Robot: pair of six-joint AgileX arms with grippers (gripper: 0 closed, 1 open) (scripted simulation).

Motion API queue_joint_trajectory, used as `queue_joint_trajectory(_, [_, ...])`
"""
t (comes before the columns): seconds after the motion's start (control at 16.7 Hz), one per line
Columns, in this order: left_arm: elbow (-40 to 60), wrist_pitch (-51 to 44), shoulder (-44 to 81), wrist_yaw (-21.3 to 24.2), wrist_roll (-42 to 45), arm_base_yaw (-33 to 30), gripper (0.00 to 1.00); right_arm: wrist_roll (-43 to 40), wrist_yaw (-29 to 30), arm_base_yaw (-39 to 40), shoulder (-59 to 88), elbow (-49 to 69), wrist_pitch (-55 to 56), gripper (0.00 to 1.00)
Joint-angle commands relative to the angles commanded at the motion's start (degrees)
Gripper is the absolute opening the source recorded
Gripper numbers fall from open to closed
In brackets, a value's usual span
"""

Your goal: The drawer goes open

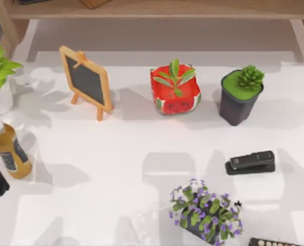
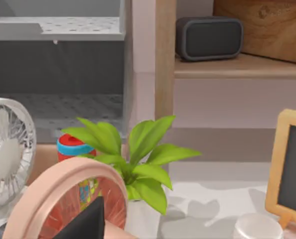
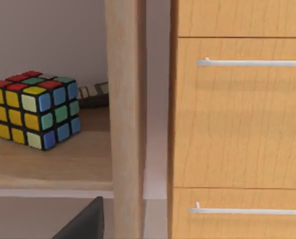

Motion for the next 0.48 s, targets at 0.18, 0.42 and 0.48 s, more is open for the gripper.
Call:
queue_joint_trajectory(0.18, [0.0,0.0,0.0,0.0,0.0,0.0,1.00,0.0,0.1,-1.0,1.0,0.4,0.6,1.00])
queue_joint_trajectory(0.42, [0.0,0.0,0.0,0.0,0.0,0.0,1.00,-0.1,0.2,-0.8,0.9,0.2,0.5,1.00])
queue_joint_trajectory(0.48, [0.0,0.0,0.0,0.0,0.0,0.0,1.00,-0.7,0.2,-0.9,1.5,0.4,0.8,1.00])
